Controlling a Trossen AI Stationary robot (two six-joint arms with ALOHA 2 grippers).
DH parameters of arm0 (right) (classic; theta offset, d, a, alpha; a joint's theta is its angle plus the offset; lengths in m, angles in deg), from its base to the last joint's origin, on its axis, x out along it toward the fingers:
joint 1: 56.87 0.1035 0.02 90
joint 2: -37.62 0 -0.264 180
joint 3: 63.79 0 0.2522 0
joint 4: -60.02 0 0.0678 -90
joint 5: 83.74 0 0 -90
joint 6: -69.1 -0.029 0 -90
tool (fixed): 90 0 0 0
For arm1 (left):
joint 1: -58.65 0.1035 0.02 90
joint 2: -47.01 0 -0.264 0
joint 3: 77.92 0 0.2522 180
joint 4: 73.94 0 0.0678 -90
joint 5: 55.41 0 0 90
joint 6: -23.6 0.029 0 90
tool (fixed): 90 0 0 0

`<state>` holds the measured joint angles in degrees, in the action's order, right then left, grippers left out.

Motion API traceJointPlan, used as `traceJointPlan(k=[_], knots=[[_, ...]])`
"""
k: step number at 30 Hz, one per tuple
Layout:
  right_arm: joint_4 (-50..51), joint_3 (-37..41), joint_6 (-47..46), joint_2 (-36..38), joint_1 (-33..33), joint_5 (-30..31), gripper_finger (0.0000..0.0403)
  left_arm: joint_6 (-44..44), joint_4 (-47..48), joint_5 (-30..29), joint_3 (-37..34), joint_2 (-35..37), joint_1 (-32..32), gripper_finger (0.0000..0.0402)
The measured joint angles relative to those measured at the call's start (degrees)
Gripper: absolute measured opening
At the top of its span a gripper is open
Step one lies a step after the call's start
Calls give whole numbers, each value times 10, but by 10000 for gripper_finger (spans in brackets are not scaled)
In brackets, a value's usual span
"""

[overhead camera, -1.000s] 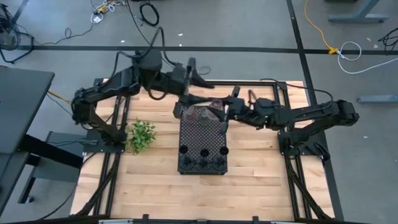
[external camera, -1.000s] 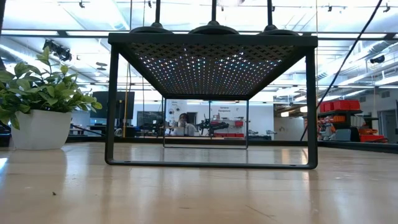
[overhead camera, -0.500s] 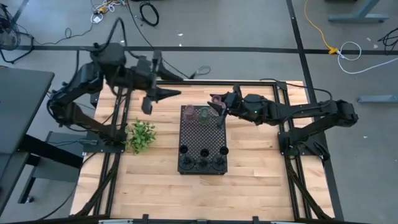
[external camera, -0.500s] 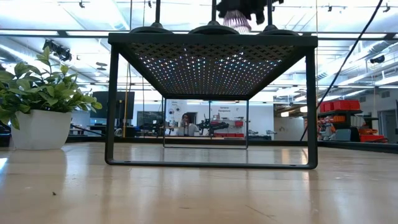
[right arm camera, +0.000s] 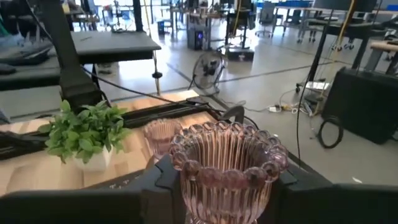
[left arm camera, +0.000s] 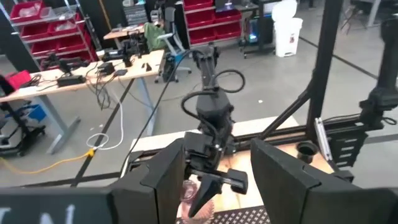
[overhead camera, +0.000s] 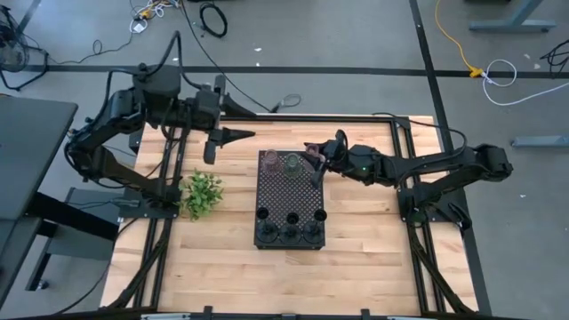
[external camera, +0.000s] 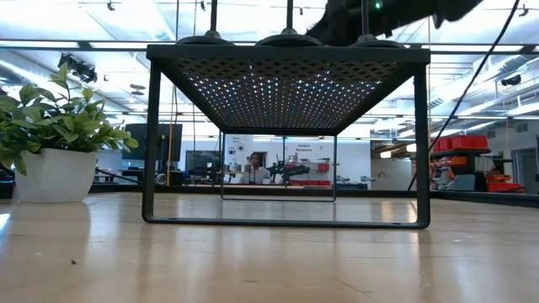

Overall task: Pick & Place candle stick holders
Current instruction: Put the pink glass candle holder on the shelf

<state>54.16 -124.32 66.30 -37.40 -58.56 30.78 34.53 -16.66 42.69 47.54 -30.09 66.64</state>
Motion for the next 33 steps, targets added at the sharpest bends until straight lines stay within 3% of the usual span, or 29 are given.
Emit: traceJointPlan(k=[14, 33], knots=[[-237, 143, -39, -7, -1, -6, 120, 4, 14, -6, 0, 1, 0, 186], [-302, 149, -43, -97, -14, 1, 120, 4, 14, -6, 0, 1, 0, 186]])
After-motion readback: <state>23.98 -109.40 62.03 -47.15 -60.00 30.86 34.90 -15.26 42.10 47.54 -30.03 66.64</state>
